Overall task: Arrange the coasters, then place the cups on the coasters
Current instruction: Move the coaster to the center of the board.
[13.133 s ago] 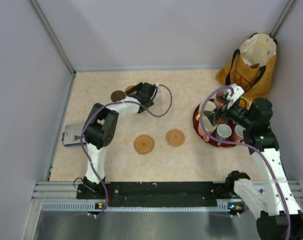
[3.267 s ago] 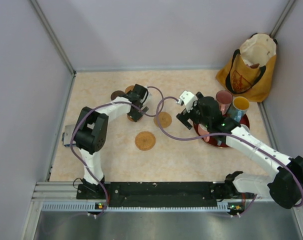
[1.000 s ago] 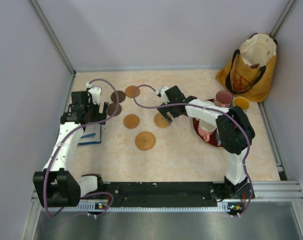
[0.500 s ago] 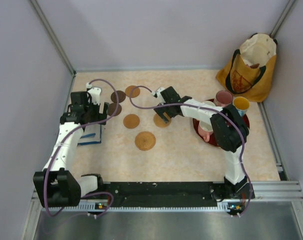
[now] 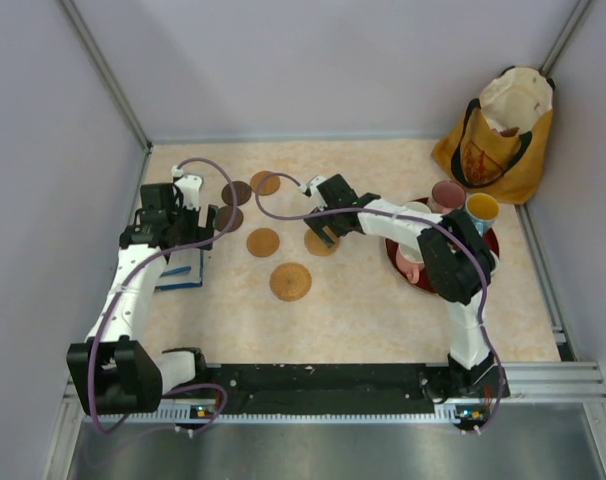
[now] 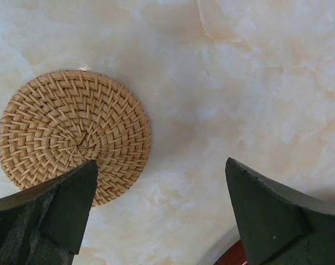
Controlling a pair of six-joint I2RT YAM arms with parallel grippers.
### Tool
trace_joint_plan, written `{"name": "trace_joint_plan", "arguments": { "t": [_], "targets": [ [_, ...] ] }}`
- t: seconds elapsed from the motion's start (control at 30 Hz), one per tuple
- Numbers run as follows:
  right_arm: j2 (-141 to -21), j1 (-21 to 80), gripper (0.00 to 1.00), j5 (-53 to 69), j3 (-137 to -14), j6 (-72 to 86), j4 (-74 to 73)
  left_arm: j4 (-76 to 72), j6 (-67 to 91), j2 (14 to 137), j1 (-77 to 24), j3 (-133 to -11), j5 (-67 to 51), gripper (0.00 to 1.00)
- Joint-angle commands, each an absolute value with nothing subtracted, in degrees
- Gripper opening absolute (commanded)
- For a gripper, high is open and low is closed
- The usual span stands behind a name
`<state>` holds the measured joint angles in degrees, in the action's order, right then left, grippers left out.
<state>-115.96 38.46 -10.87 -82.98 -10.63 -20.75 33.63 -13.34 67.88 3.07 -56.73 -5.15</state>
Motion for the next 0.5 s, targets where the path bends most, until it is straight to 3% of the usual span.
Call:
{"name": "trace_joint_plan", "arguments": {
  "t": [0.0,0.47],
  "targets": [
    [-116.37,40.08,0.97,-10.54,-84.64,-9.84,-20.65,31.82,-12.48,66.88,3.52,-56.25,-6.15,0.99],
    [-113.73,39.29,0.98,-15.82,-84.9,-11.43,-19.86,31.73,-12.48,66.97,3.69,-56.16,-6.68,0.99]
  ]
}}
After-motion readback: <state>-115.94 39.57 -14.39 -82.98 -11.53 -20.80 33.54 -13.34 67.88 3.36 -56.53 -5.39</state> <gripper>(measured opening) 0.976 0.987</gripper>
